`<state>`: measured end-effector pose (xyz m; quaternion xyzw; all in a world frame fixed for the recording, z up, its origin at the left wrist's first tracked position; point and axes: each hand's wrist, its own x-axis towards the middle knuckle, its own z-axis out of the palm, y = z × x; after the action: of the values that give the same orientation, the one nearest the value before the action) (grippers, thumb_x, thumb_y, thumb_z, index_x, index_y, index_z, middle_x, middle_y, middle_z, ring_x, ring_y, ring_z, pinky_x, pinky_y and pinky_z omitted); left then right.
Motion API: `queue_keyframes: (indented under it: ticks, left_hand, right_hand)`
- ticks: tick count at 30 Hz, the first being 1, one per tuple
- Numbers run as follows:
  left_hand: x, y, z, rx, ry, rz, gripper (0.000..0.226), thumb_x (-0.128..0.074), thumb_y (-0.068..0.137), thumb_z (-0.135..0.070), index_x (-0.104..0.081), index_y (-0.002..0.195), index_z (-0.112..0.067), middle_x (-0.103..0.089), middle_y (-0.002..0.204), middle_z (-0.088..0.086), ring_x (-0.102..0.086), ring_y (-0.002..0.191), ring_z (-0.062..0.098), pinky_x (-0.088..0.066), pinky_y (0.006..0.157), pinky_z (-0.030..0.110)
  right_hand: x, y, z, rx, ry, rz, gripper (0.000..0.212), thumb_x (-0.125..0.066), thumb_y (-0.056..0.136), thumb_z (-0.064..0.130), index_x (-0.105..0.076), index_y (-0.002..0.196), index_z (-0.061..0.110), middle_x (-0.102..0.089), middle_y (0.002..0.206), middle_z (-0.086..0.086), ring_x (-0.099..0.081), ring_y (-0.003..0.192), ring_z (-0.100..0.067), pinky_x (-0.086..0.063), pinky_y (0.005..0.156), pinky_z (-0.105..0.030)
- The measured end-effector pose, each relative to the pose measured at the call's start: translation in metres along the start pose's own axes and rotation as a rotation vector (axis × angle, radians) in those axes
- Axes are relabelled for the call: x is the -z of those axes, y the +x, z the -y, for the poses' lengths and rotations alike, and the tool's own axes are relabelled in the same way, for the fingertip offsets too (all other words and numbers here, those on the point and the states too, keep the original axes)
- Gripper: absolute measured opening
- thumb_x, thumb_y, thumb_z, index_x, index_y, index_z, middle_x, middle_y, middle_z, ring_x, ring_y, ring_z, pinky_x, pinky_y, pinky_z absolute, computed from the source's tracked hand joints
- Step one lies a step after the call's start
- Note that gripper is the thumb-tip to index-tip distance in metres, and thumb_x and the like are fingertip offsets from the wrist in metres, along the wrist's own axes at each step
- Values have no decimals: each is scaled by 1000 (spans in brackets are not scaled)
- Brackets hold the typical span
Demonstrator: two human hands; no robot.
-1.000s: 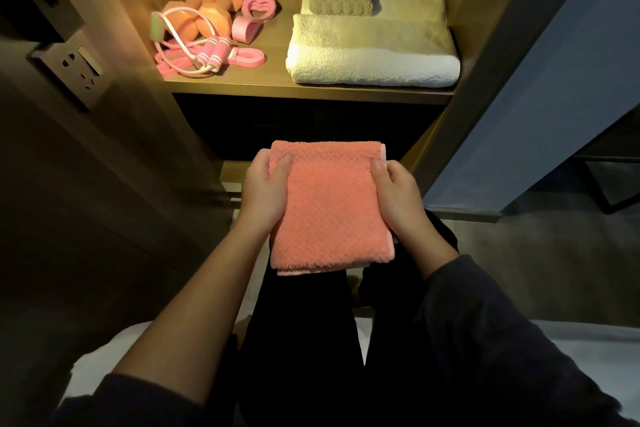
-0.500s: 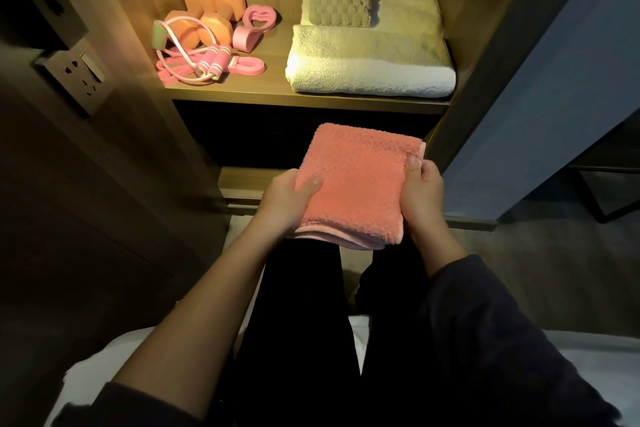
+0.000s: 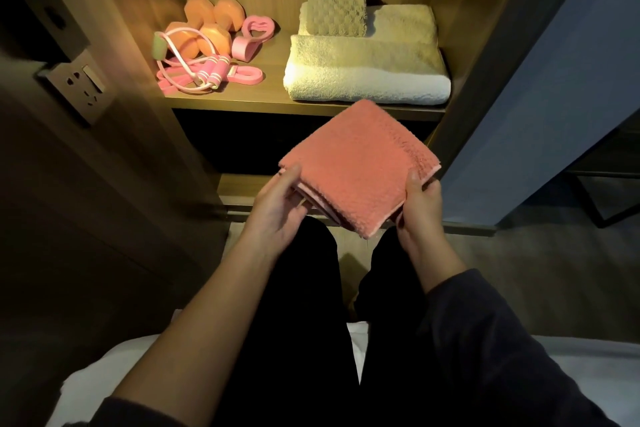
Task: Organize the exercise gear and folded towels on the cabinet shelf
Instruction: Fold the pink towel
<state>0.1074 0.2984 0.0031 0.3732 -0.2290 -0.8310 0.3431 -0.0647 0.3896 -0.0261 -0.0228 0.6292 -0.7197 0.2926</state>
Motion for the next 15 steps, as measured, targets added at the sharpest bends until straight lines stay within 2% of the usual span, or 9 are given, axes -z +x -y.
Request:
queue_keyframes:
  ticks: [2, 4, 6, 8, 10, 12, 15]
  left_hand:
    - [-10, -1, 3, 13, 33, 62, 37, -69, 85, -17, -58, 120, -14, -67, 108, 10, -64, 105, 27, -59, 78, 40]
    - [-17, -1, 9, -31, 294, 83, 45, -69, 87, -18, -49, 126, -23, -65, 114, 2, -65, 101, 23, -59, 64, 35]
    - [-19, 2, 10, -105, 514, 75, 45, -66, 91, -18, -41, 127, -30, -61, 113, -6, -64, 97, 16, -57, 58, 28]
    - [-16, 4, 5, -169, 604, 92, 45, -64, 93, -19, -39, 127, -35, -59, 111, -13, -63, 96, 11, -57, 59, 26]
    - [-15, 6, 0, -183, 625, 114, 43, -61, 95, -17, -40, 127, -36, -58, 111, -15, -61, 103, 12, -59, 67, 31]
    - [-12, 7, -6, -181, 593, 119, 42, -56, 97, -10, -40, 126, -35, -58, 113, -13, -60, 108, 15, -58, 79, 37]
    - [-11, 5, -13, -184, 542, 134, 47, -49, 95, 4, -44, 124, -33, -58, 118, -3, -61, 106, 20, -58, 78, 40]
  right_hand:
    - [-4, -1, 3, -82, 197, 41, 10, -49, 102, 20, -51, 100, 30, -61, 111, -3, -65, 100, -17, -56, 89, -41]
    - [-6, 0, 7, -161, 325, 59, 15, -50, 100, 14, -52, 101, 29, -62, 112, -6, -66, 99, -20, -57, 87, -42]
    - [-3, 0, 9, -198, 370, 81, 18, -51, 99, 10, -53, 103, 28, -61, 113, -8, -65, 99, -22, -58, 85, -42]
    - [2, 0, 11, -239, 431, 114, 21, -51, 98, 6, -53, 109, 23, -61, 116, -11, -65, 101, -25, -59, 82, -44]
    - [7, 0, 15, -298, 485, 162, 26, -53, 96, 2, -55, 115, 20, -62, 118, -14, -66, 101, -28, -61, 72, -42]
    - [12, 0, 18, -341, 478, 216, 35, -57, 91, -2, -58, 119, 20, -63, 118, -16, -69, 98, -29, -60, 69, -40]
    - [21, 2, 19, -337, 393, 282, 47, -63, 79, -8, -61, 119, 17, -61, 121, -17, -66, 102, -31, -59, 71, -38]
